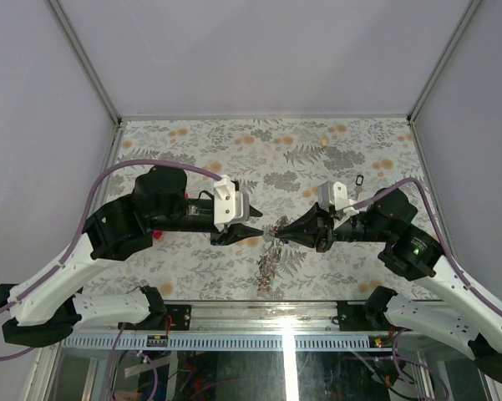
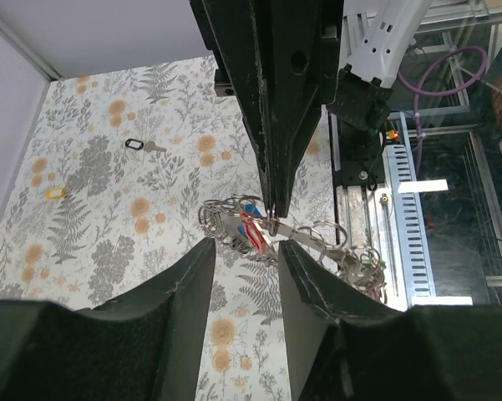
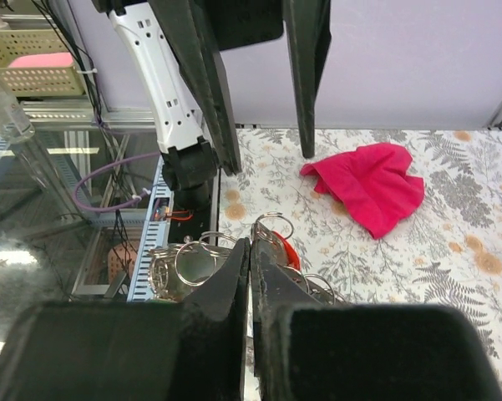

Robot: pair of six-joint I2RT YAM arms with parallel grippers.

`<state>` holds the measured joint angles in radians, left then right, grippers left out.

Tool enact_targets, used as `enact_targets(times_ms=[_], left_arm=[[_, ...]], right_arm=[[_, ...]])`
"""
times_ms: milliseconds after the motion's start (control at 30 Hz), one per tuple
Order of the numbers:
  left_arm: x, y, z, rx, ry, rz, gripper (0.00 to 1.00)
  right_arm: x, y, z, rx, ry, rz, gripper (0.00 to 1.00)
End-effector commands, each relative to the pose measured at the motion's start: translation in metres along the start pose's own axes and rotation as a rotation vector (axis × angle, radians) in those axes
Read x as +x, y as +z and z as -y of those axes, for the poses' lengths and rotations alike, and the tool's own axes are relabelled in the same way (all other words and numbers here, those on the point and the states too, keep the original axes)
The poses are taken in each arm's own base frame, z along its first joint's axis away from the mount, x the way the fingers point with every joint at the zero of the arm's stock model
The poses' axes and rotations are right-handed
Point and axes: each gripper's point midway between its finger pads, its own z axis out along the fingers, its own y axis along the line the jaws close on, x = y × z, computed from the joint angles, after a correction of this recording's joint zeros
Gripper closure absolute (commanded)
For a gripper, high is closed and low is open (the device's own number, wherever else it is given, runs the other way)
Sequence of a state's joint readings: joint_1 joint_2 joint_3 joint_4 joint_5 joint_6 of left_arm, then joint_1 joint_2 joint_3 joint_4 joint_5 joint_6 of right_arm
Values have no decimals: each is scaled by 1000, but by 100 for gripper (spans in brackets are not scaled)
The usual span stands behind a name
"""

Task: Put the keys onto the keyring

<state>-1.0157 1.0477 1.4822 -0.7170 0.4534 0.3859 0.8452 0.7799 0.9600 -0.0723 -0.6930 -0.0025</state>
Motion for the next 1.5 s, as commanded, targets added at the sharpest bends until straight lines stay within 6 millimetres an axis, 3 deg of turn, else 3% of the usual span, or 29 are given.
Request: enact_targets(times_ms=[0, 433, 600, 967, 1467], left_arm=[[-21, 7, 3, 34, 18, 89, 62], [-43, 4, 29, 193, 69, 195, 60], [-36, 13, 39, 282, 56, 164, 58], [-21, 30, 37, 328, 58, 97, 57], [-1, 23, 34, 280, 31, 9, 59]], right_arm=[[-46, -4, -16, -66, -91, 135, 100], [-46, -5, -25, -123, -73, 111, 100], [-46, -5, -29, -146, -70, 108, 100], [-48, -6, -32, -157, -68, 106, 100], [-53, -9, -28, -117, -98, 125, 100]])
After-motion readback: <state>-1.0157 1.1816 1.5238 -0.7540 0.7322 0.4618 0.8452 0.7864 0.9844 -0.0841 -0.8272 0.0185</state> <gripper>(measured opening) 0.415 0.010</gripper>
